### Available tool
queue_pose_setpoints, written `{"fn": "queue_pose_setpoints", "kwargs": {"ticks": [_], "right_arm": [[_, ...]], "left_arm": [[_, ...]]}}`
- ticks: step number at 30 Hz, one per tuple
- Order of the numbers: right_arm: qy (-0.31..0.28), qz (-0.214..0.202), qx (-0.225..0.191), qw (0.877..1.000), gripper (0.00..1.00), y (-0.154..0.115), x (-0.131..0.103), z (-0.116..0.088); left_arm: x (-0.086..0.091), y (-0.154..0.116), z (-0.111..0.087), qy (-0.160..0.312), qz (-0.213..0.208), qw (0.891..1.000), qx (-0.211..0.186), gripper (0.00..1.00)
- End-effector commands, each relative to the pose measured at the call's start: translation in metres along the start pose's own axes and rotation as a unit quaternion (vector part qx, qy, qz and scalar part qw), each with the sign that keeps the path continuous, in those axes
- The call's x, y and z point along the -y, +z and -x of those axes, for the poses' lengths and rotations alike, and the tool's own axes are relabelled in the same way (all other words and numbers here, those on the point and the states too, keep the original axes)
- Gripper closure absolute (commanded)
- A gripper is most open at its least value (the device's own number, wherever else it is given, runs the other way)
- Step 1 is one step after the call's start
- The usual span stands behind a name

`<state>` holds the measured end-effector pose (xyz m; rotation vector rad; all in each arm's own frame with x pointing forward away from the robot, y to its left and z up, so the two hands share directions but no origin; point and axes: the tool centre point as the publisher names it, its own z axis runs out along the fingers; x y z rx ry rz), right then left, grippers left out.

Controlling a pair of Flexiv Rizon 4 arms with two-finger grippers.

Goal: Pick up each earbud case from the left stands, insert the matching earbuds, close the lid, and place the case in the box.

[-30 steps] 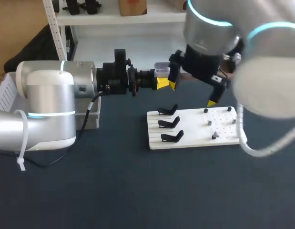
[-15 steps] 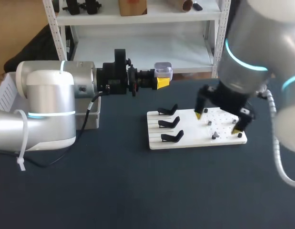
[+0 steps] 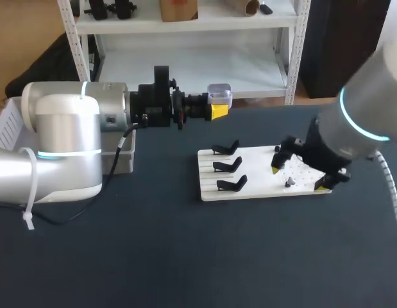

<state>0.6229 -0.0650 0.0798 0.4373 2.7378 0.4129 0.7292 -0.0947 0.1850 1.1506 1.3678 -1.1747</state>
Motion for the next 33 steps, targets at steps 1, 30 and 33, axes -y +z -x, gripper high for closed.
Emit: {"fn": "queue_pose_setpoints", "kwargs": {"ticks": [1,30,33], "right_arm": [[-0.003,0.026,0.006,1.000,0.00,0.028,-0.001,-0.001],[0.005,-0.040,-0.031,0.999,0.55,0.051,0.010,0.017],[0.004,-0.042,-0.035,0.999,0.59,0.053,0.010,0.017]], "left_arm": [[0.002,0.000,-0.001,0.001,0.003,1.000,0.001,1.00],[0.002,0.000,-0.001,0.001,0.003,1.000,0.001,1.00],[0.002,0.000,-0.001,0.001,0.003,1.000,0.001,1.00]]}}
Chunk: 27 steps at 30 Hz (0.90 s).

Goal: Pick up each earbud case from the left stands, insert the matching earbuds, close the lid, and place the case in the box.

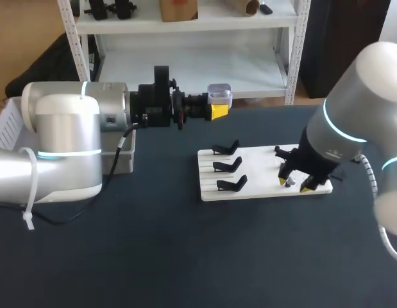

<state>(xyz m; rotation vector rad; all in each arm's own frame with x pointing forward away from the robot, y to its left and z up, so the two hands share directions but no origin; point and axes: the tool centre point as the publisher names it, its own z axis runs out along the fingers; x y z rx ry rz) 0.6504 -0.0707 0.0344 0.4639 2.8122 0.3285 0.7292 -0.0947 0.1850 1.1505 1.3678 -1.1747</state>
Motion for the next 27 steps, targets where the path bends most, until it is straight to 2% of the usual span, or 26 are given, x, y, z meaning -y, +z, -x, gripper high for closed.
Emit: {"fn": "queue_pose_setpoints", "kwargs": {"ticks": [1,14,19,27], "right_arm": [[-0.002,-0.005,-0.009,1.000,0.60,0.004,-0.004,0.003],[-0.001,-0.012,-0.016,1.000,0.61,0.009,0.001,0.002],[-0.002,-0.014,-0.019,1.000,0.67,0.011,0.004,0.002],[-0.007,-0.016,-0.022,1.000,0.68,0.014,0.003,0.001]], "left_arm": [[0.002,0.000,0.000,0.001,0.003,1.000,0.001,1.00],[0.002,0.000,0.000,0.001,0.003,1.000,0.001,1.00],[0.002,0.000,0.000,0.001,0.003,1.000,0.001,1.00],[0.002,0.000,0.000,0.001,0.003,1.000,0.001,1.00]]}}
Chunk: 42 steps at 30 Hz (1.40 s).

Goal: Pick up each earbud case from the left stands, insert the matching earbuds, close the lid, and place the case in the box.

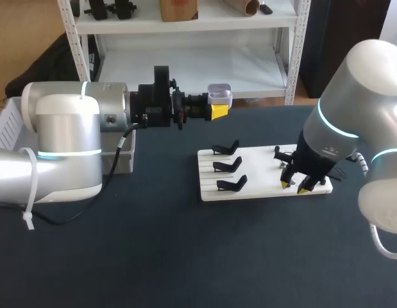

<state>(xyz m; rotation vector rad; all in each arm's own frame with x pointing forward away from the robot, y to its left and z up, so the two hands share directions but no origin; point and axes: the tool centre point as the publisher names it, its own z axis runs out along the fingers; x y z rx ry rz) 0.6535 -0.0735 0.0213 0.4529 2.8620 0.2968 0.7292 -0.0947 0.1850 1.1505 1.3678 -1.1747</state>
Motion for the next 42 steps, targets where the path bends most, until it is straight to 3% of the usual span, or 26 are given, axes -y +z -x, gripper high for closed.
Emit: {"fn": "queue_pose_setpoints", "kwargs": {"ticks": [1,17,23,34,38,39,40,42], "right_arm": [[-0.003,-0.001,-0.003,1.000,0.67,0.0014,-0.0025,0.0002],[-0.017,-0.005,0.000,1.000,0.69,0.0016,-0.0070,0.0030],[-0.018,-0.008,0.003,1.000,0.79,0.0013,-0.0067,0.0040],[-0.012,-0.011,0.001,1.000,0.76,0.0017,-0.0043,0.0014],[-0.012,-0.012,0.001,1.000,0.84,0.0016,-0.0040,0.0012],[-0.012,-0.013,0.001,1.000,0.89,0.0017,-0.0040,0.0013],[-0.012,-0.012,0.001,1.000,1.00,0.0017,-0.0041,0.0013],[-0.010,-0.012,0.001,1.000,1.00,-0.0001,-0.0055,0.0011]], "left_arm": [[0.0017,-0.0001,-0.0005,0.001,0.003,1.000,0.001,1.00],[0.0017,-0.0001,-0.0005,0.001,0.003,1.000,0.001,1.00],[0.0017,-0.0001,-0.0005,0.001,0.003,1.000,0.001,1.00],[0.0017,-0.0001,-0.0005,0.001,0.003,1.000,0.001,1.00],[0.0017,-0.0001,-0.0005,0.001,0.003,1.000,0.001,1.00],[0.0017,-0.0001,-0.0005,0.001,0.003,1.000,0.001,1.00],[0.0017,-0.0001,-0.0005,0.001,0.003,1.000,0.001,1.00],[0.0017,-0.0001,-0.0005,0.001,0.003,1.000,0.001,1.00]]}}
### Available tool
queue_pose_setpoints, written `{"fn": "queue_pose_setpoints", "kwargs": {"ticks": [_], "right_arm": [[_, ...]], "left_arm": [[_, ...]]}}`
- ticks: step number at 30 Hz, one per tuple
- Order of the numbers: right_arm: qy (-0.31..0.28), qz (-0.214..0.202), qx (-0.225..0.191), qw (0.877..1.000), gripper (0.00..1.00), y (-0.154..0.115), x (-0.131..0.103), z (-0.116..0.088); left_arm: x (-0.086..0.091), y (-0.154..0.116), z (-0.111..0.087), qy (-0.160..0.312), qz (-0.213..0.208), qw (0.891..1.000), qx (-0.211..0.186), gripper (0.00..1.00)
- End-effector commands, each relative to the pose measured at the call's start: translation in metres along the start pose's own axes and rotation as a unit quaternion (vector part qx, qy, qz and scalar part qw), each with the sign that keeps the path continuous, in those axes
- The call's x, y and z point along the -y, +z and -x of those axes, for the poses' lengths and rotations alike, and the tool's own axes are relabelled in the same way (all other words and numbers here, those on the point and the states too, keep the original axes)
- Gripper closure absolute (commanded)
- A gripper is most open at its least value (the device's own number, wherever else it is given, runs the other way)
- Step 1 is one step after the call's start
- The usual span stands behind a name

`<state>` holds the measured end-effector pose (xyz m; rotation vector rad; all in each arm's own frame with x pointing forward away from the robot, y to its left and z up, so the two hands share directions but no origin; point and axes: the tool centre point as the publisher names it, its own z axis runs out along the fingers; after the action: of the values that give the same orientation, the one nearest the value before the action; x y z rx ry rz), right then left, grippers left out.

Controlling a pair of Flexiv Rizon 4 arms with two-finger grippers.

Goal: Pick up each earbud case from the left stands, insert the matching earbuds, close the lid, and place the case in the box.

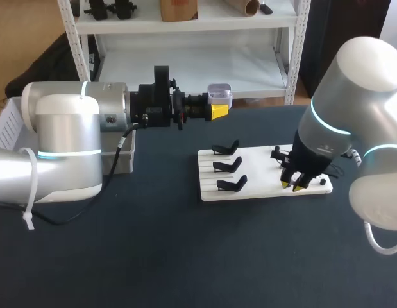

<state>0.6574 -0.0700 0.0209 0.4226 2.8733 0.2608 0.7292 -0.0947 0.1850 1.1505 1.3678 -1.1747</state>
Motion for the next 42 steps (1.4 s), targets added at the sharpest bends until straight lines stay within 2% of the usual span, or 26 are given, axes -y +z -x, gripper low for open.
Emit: {"fn": "queue_pose_setpoints", "kwargs": {"ticks": [1,4,9,11,13,17,22,28,33,37,42], "right_arm": [[0.003,-0.002,0.001,1.000,1.00,-0.003,-0.001,-0.001],[0.013,-0.002,-0.007,1.000,1.00,-0.009,-0.001,0.000],[0.005,0.001,-0.025,1.000,1.00,-0.040,-0.006,-0.001],[-0.017,-0.018,-0.029,0.999,1.00,-0.055,-0.010,-0.004],[-0.034,-0.029,-0.050,0.998,1.00,-0.074,-0.015,-0.008],[-0.098,-0.022,-0.075,0.992,1.00,-0.118,-0.031,-0.016],[-0.168,-0.010,-0.082,0.982,1.00,-0.165,-0.057,-0.021],[-0.218,0.019,-0.107,0.970,1.00,-0.211,-0.100,-0.028],[-0.277,0.023,-0.101,0.955,1.00,-0.233,-0.135,-0.024],[-0.315,0.013,-0.082,0.946,1.00,-0.241,-0.159,-0.015],[-0.357,0.005,-0.076,0.931,1.00,-0.244,-0.180,-0.003]], "left_arm": [[0.002,0.000,0.000,0.001,0.003,1.000,0.001,1.00],[0.002,0.000,0.000,0.001,0.003,1.000,0.001,1.00],[0.002,0.000,0.000,0.001,0.003,1.000,0.001,1.00],[0.002,0.000,0.000,0.001,0.003,1.000,0.001,1.00],[0.002,0.000,0.000,0.001,0.003,1.000,0.001,1.00],[0.002,0.000,0.000,0.001,0.003,1.000,0.001,1.00],[0.002,0.000,0.000,0.001,0.003,1.000,0.001,1.00],[0.002,0.000,0.000,0.001,0.003,1.000,0.001,1.00],[0.002,0.000,0.000,0.001,0.003,1.000,0.001,1.00],[0.002,0.000,0.000,0.001,0.003,1.000,0.001,1.00],[0.002,0.000,0.000,0.001,0.003,1.000,0.001,1.00]]}}
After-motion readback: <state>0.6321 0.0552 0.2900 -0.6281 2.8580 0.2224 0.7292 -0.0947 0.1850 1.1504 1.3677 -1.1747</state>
